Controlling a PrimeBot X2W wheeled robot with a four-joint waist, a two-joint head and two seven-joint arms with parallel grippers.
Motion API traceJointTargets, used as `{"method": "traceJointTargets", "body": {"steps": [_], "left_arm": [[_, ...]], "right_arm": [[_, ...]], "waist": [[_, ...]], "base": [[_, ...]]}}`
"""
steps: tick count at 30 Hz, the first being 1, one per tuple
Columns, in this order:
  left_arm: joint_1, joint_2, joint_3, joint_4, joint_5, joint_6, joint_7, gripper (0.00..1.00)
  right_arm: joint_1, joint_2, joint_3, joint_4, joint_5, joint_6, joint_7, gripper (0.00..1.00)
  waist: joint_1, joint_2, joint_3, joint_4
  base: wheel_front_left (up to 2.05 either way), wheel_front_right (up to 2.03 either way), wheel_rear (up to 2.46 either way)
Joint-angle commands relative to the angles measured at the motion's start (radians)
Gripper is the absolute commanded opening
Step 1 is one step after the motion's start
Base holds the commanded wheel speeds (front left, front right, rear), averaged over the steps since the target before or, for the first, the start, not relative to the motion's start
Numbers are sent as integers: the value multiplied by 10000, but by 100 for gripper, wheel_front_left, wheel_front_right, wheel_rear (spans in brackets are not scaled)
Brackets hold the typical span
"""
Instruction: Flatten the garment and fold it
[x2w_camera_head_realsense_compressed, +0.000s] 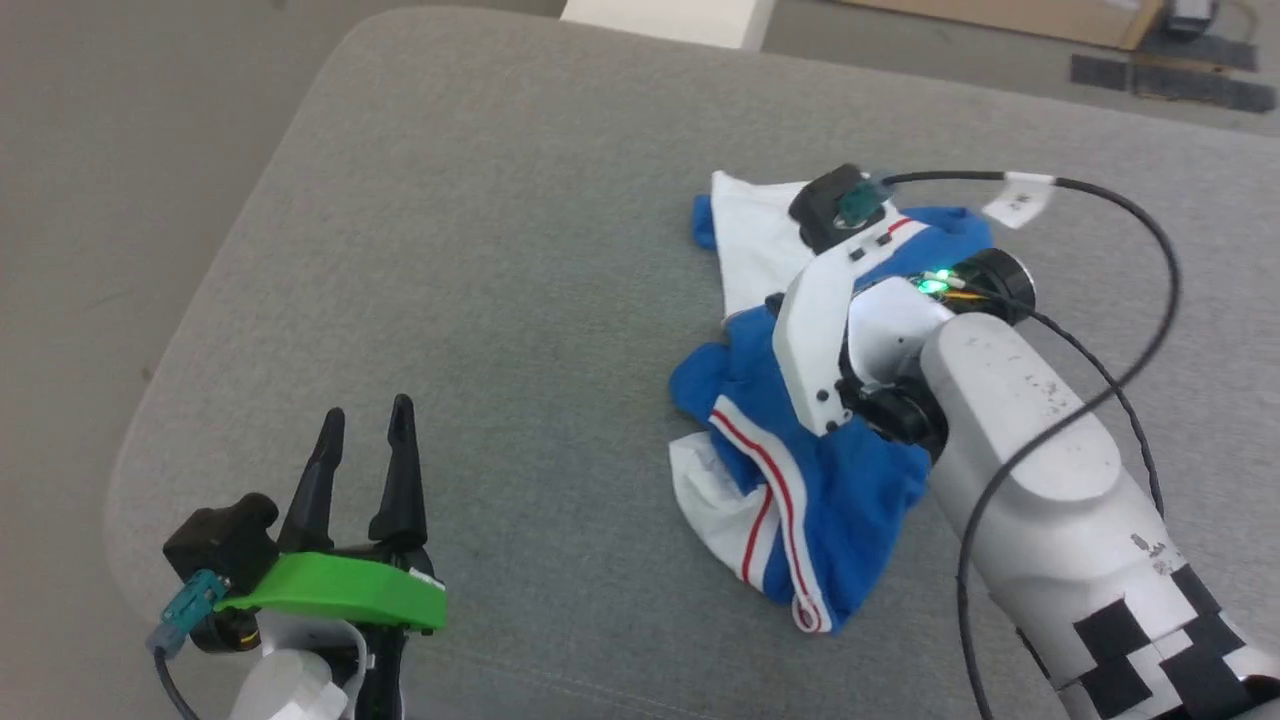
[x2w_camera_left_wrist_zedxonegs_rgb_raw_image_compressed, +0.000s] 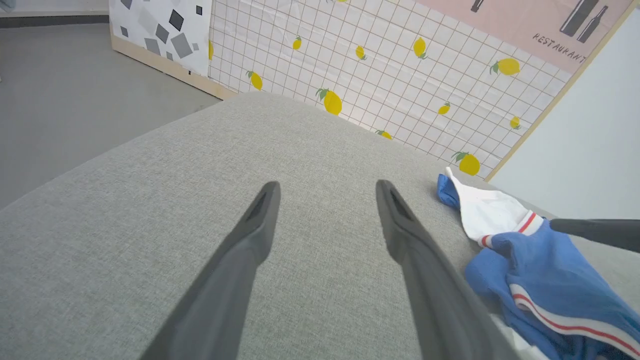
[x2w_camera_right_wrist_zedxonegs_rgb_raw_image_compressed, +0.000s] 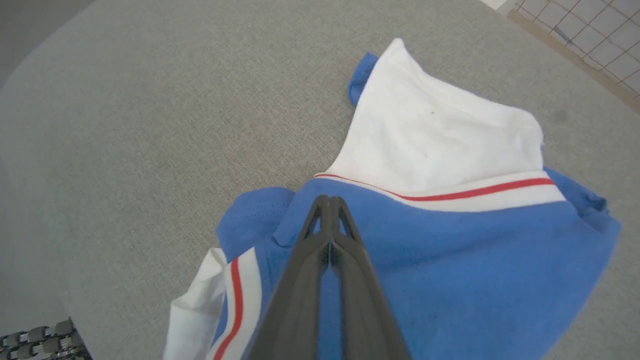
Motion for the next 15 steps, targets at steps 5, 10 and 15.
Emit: {"method": "traceJointTargets", "body": {"steps": [5,10,15], "left_arm": [[94,11,61,-34,207,-56,-76,100],[186,1,59,-54,232,-63,-76,100],[134,-6,-47,-6,166,-70,-76,100]], "right_arm": [[687,-12,-972,-465,-249,-15,-929,51],[1395,-12,-1039,-961,-679,-15,-648,100],[1478,-12,-217,-1110,-821,-15,361,100]], "waist": [[0,0,-701,-858],[0,0,-736,-1033],[0,0,-490,-940]], "base": [[0,0,0],[0,0,0],[0,0,0]]}}
